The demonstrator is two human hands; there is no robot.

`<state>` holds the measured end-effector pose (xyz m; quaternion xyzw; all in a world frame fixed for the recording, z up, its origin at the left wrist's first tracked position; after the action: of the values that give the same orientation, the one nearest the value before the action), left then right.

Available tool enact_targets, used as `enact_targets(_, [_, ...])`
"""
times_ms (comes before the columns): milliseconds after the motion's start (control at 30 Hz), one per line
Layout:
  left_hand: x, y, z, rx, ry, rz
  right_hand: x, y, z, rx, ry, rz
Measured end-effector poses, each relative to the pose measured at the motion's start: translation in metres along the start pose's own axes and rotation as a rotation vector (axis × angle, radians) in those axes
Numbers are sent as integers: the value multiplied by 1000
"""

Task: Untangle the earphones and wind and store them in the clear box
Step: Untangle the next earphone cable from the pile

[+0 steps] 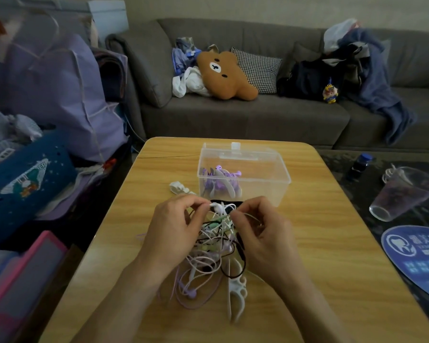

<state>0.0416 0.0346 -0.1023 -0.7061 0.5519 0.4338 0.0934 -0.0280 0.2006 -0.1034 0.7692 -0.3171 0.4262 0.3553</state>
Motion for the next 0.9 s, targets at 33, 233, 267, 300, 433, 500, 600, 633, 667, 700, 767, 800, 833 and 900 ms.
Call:
enact_targets(33, [1,0,2,57,-39,-28,-1,0,0,-18,-6,27])
enact_targets(233, [3,-3,9,289,-264,-173,-4,0,0,-78,-39,87])
enact_targets(267, [3,-2,8,293,-267,-182,-3,-1,0,-78,-49,82])
enact_targets(300, [4,-2,7,282,-267,-190,-3,-1,0,-75,-49,73])
enact_targets(433, [6,-2,5,164,-258,-191,1,-3,1,12,8,14])
enact_targets(500, [8,-2,4,119,-239,-194,5,-5,3,65,57,2])
enact_targets(600, [9,-2,6,208,-225,-194,8,-8,7,88,110,-42])
enact_targets(633, [8,-3,8,273,-247,-186,8,-8,8,87,130,-60])
enact_targets(667, [7,-3,9,328,-285,-183,8,-9,10,82,151,-74])
enact_targets(700, [5,-4,10,366,-310,-185,7,-9,12,71,166,-82])
enact_targets(767, [3,-4,10,392,-319,-190,6,-8,14,43,188,-84])
enact_targets(800, [2,-4,10,398,-327,-196,6,-8,15,32,208,-80])
enact_targets(833, [2,-4,10,404,-350,-207,5,-8,15,24,235,-76])
enact_targets(900, [4,-4,10,410,-396,-216,5,-7,14,7,283,-78])
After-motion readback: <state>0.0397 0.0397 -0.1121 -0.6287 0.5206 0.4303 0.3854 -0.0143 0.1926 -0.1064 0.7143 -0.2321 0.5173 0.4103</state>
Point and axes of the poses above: each hand's wrist, its own y-axis towards the middle knuckle, its own z-axis out of the palm, x = y × z, the point moved 3 cm from there along y, towards the middle knuckle, and after that the axes turned 6 degrees about x, right-handed, at the moved point
